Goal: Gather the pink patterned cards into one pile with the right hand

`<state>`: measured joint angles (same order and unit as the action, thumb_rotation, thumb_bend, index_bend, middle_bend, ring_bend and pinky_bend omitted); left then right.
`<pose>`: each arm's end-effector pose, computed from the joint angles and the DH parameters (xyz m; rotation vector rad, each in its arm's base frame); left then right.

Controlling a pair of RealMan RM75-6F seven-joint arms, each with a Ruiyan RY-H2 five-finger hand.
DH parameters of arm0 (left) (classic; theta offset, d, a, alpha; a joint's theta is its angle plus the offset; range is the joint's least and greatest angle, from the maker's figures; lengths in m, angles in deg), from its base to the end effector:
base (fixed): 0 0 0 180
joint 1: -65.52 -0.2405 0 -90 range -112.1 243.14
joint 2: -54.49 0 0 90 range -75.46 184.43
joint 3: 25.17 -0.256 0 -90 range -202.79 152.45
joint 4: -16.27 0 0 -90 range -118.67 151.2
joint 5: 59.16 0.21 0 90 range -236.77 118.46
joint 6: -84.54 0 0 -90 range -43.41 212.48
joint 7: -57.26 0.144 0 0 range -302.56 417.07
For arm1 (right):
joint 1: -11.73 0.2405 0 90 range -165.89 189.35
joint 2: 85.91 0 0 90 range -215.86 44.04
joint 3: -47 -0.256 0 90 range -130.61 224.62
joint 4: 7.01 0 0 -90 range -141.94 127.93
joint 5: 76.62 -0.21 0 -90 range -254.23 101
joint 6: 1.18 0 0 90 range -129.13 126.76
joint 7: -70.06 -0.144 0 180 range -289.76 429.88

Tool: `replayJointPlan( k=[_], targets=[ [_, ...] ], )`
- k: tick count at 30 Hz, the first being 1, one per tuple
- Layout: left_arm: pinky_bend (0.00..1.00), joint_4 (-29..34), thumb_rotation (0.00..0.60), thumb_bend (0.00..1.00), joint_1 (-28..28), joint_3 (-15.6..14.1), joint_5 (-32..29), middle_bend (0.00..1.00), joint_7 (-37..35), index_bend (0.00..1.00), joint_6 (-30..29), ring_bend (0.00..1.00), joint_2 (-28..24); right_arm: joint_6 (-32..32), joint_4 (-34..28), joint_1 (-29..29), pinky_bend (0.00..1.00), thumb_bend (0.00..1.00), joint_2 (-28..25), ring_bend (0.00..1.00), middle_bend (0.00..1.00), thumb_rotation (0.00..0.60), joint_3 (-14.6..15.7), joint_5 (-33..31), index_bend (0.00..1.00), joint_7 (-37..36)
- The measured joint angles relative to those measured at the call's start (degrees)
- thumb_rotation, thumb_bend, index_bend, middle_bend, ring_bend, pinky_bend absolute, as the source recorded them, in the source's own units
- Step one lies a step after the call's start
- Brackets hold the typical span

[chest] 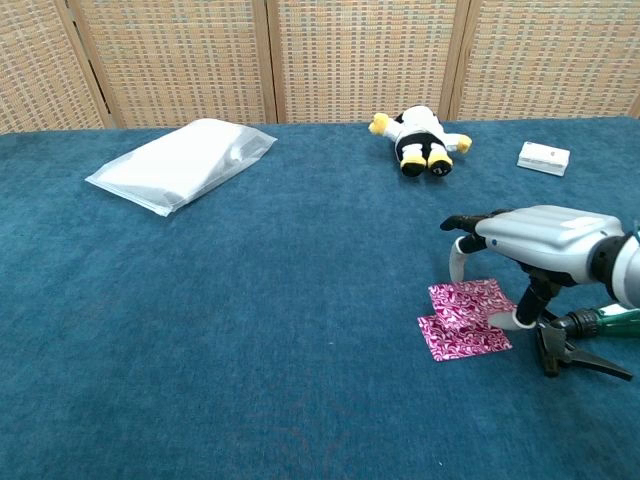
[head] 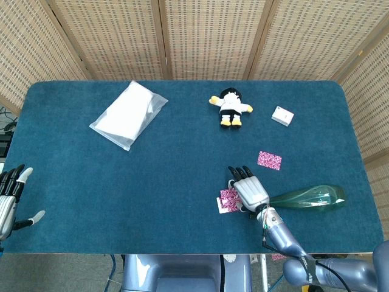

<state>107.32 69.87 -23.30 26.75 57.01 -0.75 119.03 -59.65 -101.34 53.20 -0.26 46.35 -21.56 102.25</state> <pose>-0.3177 0.1749 0.1571 -1.3873 -0.9103 -0.8836 -0.1751 -0.2935 -0.0242 1.9696 -0.9485 0.6649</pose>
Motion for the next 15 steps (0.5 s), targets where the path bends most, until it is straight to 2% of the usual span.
replayJointPlan(
  k=[6, 15],
  targets=[
    [0.0, 0.0, 0.6, 0.0, 0.0, 0.0, 0.0, 0.0, 0.0, 0.0, 0.0, 0.0, 0.0, -0.8, -0.2, -1.3, 0.0, 0.34, 0.4, 0.0, 0.0, 0.6, 1.4, 2.3, 0.57, 0.2],
    [0.0, 0.1, 0.6, 0.0, 0.0, 0.0, 0.0, 0.0, -0.1, 0.0, 0.1, 0.0, -0.1, -1.2, 0.7, -1.9, 0.0, 0.34, 2.4, 0.0, 0.0, 0.6, 1.4, 2.2, 0.57, 2.6]
  ],
)
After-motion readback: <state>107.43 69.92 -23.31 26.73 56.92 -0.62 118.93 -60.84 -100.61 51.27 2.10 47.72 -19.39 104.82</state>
